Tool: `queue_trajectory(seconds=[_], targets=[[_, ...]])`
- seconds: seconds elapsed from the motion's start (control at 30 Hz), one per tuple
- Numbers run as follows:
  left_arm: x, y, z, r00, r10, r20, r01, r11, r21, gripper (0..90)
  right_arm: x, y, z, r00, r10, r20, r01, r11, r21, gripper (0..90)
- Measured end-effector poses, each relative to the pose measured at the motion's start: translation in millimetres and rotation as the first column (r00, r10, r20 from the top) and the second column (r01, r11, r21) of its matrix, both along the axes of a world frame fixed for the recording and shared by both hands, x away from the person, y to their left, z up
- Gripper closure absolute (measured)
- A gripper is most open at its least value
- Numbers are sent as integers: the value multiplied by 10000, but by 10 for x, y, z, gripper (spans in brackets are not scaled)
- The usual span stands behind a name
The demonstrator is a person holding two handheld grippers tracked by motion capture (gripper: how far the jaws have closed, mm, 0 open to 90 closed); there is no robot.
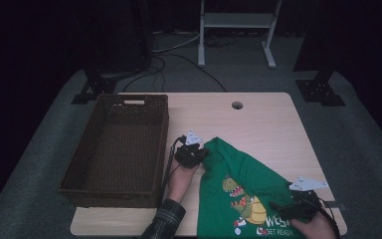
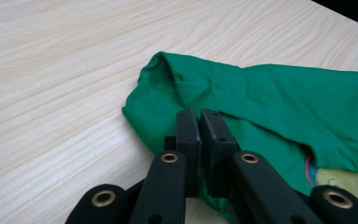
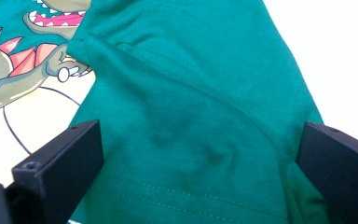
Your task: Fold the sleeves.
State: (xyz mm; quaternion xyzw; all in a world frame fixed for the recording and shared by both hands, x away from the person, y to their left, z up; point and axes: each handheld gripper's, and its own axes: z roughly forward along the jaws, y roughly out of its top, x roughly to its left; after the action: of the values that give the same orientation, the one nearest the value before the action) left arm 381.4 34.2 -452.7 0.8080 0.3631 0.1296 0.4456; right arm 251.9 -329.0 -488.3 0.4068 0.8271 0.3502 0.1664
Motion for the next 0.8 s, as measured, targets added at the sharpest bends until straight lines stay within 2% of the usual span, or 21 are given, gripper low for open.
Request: queue_trajectory(seconds=[0.33,0.6,0.7,0.77,0.8], targets=[[-28,72,-55,9996,297,2,-297,9990,346,867,0,0,0,10000,-2,-2,2,10000,-1,0],[-53,133,-90,9978,655,46,-657,9949,769,861,0,0,0,10000,-2,0,2,10000,2,0],[-67,144,-85,9963,834,227,-852,9919,944,811,0,0,0,10000,0,0,0,10000,1,0],[-77,154,-69,9946,984,325,-1008,9913,844,763,0,0,0,10000,-2,0,2,10000,0,0],[-81,162,-52,9941,1022,362,-1046,9918,733,711,0,0,0,10000,-1,-1,1,10000,-1,0]])
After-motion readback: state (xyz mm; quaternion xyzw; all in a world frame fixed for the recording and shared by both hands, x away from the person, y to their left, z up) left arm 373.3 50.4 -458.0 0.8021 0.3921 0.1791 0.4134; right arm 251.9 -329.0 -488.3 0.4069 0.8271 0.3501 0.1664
